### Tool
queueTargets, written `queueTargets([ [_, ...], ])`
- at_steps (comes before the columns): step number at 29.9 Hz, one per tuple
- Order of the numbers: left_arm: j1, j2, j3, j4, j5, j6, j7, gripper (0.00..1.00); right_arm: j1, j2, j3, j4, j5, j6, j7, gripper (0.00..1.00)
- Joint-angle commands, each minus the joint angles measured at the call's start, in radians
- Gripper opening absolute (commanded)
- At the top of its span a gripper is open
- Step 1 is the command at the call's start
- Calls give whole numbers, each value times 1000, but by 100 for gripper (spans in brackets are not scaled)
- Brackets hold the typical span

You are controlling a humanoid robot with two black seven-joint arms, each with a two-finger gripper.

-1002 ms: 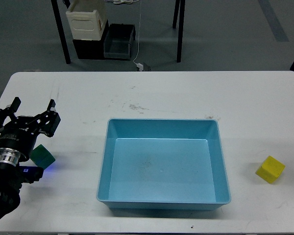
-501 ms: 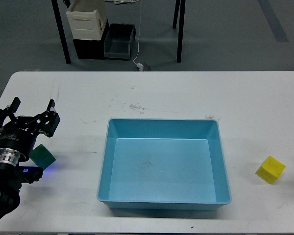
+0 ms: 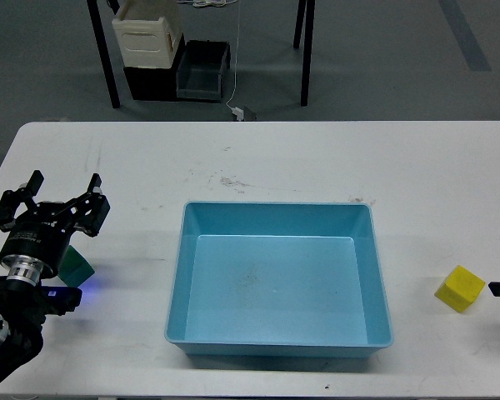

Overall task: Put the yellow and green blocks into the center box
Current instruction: 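Lower the right gripper down onto the yellow cube, then close the right gripper around the yellow cube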

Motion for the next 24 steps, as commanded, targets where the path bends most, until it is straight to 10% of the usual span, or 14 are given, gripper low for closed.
queueTargets([
  [1,0,1,-1,0,0,0,0,100,31,40,-2,-1,0,3,0,100],
  [24,0,-1,-4,28,0,-7,0,100,333,169,-407,-95,-34,3,0,100],
])
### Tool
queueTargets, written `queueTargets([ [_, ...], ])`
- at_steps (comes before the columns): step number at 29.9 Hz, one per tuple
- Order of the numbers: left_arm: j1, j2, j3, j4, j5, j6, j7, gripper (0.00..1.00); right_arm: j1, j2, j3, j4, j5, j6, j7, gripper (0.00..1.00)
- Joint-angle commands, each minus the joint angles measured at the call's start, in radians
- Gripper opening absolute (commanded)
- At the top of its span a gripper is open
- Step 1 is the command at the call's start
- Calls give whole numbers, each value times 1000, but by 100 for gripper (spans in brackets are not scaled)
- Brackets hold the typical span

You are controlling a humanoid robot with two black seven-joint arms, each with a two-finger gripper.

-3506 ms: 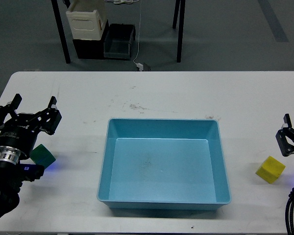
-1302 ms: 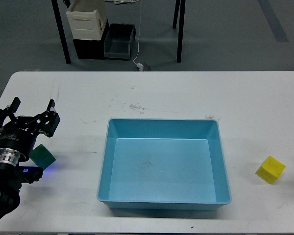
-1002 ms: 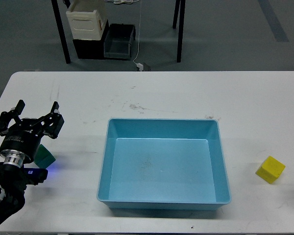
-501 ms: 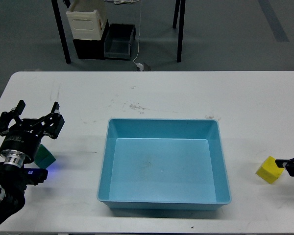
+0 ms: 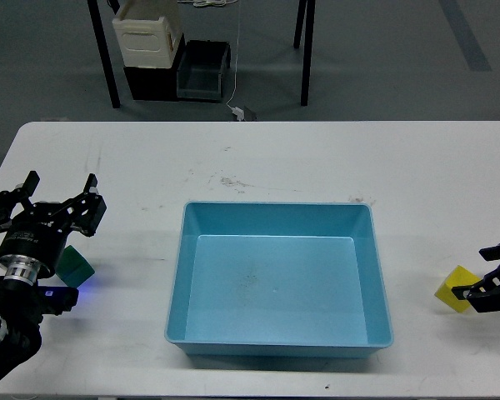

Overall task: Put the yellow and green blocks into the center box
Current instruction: 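Close the right gripper around the yellow cube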

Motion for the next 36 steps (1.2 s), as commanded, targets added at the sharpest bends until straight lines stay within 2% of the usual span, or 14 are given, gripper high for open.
queueTargets([
  [1,0,-1,0,6,0,-2,0,100,2,15,-18,-14,-1,0,0,100],
  [10,2,-2,2,9,0,-3,0,100,-5,22,-21,-75,3,0,0,100],
  [26,2,-4,0,24,0,-5,0,100,-8,80,-64,-97,1,0,0,96],
  [27,2,-4,0,28,0,-5,0,100,-8,81,-64,-97,1,0,0,94],
  [30,2,-7,0,29,0,-5,0,100,-7,81,-64,-94,4,0,0,73],
  [33,2,-22,0,29,0,-5,0,100,-7,88,-64,-97,3,0,0,70],
  [36,2,-24,0,31,0,-5,0,100,-8,88,-64,-97,3,0,0,54],
])
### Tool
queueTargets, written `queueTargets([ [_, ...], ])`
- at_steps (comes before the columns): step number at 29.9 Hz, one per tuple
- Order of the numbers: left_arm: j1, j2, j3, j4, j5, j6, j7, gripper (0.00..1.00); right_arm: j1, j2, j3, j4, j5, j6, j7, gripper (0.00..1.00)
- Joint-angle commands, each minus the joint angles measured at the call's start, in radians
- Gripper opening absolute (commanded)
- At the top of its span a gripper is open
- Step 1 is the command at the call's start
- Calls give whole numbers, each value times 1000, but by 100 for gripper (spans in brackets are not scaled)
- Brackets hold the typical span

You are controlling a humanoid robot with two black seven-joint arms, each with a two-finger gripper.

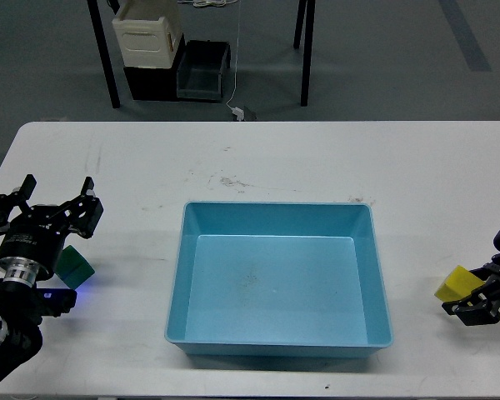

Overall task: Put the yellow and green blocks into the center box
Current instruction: 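Close the right gripper around the yellow cube, then lift the yellow cube and carry it over the blue tray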

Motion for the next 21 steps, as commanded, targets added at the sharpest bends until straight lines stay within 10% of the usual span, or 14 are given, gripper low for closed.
queueTargets([
  [1,0,-2,0,5,0,0,0,100,1,1,0,-3,0,0,0,47],
  [13,-2,-2,0,14,-2,0,0,100,111,-14,29,-9,6,0,0,5],
  [21,-2,1,0,14,-2,0,0,100,356,-74,43,14,21,0,0,0],
])
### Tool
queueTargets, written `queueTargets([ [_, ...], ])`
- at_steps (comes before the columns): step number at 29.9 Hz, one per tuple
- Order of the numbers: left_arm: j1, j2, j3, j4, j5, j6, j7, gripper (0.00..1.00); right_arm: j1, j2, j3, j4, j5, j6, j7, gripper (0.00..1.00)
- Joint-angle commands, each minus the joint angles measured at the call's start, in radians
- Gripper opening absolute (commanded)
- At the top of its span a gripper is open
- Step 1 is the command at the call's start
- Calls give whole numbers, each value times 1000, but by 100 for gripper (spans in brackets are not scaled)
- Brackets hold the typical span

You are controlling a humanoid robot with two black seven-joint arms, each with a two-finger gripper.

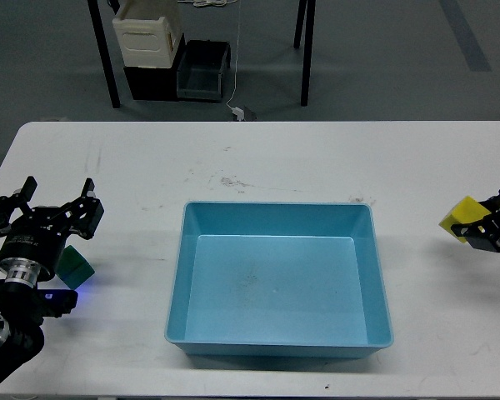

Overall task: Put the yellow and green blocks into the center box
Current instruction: 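Lift the yellow cube and carry it over the blue tray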

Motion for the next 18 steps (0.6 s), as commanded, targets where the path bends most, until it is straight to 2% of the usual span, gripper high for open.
queueTargets([
  [1,0,3,0,0,0,0,0,100,123,-4,2,23,5,0,0,0],
  [5,-1,1,0,3,0,0,0,100,238,11,-12,90,59,0,0,0],
  [8,-1,1,-1,9,0,0,0,100,336,74,-62,121,113,0,0,0],
  [14,-1,3,-1,9,0,0,0,100,503,246,-262,119,146,0,0,0],
  [18,-4,4,-3,9,0,0,0,100,513,355,-309,106,160,0,0,0],
])
